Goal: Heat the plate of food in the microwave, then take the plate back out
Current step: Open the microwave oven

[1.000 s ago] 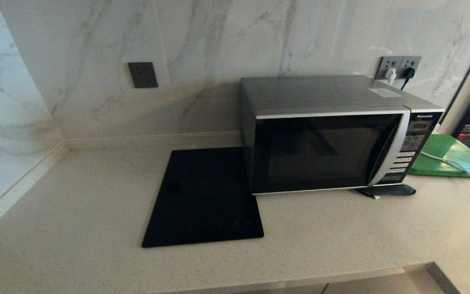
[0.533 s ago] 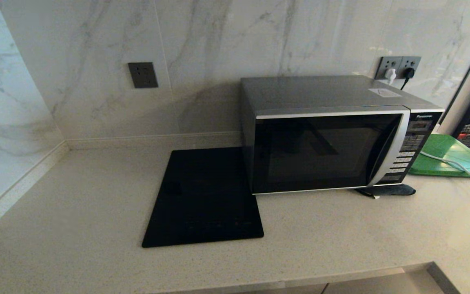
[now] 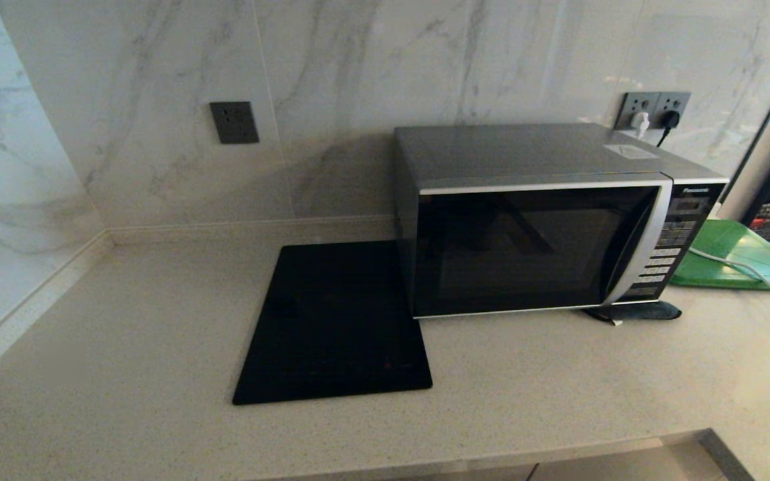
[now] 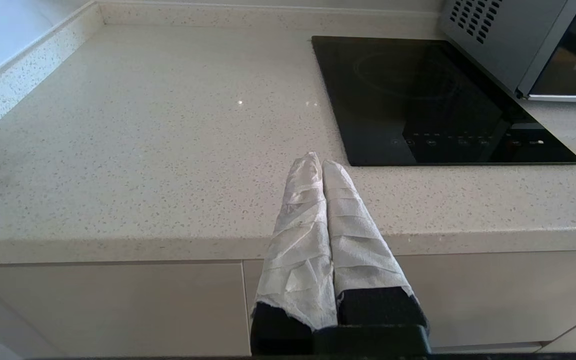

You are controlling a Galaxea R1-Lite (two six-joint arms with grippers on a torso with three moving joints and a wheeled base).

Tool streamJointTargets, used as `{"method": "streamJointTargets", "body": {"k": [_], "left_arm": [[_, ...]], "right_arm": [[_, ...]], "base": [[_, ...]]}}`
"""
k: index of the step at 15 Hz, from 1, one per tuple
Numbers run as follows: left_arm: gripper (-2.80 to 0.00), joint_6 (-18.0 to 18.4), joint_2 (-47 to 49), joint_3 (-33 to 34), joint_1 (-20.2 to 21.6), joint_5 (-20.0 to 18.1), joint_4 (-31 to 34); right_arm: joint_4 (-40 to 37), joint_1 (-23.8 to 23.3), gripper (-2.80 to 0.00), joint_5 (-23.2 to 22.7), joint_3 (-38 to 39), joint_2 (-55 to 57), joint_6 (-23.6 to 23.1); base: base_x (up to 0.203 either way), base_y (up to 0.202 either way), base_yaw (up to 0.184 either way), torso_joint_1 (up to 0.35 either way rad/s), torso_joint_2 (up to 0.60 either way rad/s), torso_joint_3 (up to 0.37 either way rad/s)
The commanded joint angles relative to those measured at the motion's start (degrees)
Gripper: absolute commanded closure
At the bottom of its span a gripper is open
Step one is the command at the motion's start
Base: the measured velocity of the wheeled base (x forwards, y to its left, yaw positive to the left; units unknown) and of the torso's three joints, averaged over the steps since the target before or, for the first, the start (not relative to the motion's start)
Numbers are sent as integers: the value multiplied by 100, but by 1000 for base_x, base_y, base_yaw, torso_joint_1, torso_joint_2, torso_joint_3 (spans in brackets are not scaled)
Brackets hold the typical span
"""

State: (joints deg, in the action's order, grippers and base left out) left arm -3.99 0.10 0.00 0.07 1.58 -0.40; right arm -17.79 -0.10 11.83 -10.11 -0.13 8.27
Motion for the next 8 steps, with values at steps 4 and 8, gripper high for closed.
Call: {"method": "streamJointTargets", "body": {"k": [4,8], "left_arm": [[0,-6,-1,0,1,0,-4],[0,-6,-1,0,1,7,-4]], "right_arm": [[1674,1,0,-911,989,19,-447],[1718,1,0,-1030,1020,16,-453]], "base": [[0,0,0,0,0,0],[0,0,0,0,0,0]]}}
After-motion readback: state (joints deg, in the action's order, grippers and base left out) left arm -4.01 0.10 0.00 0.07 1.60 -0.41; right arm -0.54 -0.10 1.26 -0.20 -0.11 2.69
